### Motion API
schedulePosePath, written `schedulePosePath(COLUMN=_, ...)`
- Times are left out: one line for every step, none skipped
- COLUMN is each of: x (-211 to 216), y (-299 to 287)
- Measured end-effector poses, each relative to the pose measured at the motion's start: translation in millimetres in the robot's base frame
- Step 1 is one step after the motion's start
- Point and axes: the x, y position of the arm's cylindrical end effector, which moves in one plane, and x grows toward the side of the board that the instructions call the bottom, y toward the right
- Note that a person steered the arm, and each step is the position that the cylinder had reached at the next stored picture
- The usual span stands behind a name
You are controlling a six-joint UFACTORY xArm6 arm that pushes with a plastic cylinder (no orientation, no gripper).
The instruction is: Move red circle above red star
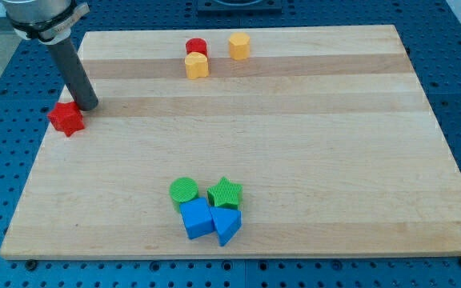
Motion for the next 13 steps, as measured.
schedulePosePath(x=-27, y=10)
schedulePosePath(x=-45, y=29)
schedulePosePath(x=-37, y=76)
schedulePosePath(x=-85, y=69)
schedulePosePath(x=-137, y=77)
schedulePosePath(x=-168, y=138)
schedulePosePath(x=-164, y=190)
schedulePosePath(x=-139, y=187)
schedulePosePath(x=-113, y=152)
schedulePosePath(x=-104, y=116)
schedulePosePath(x=-106, y=134)
schedulePosePath(x=-106, y=157)
schedulePosePath(x=-86, y=135)
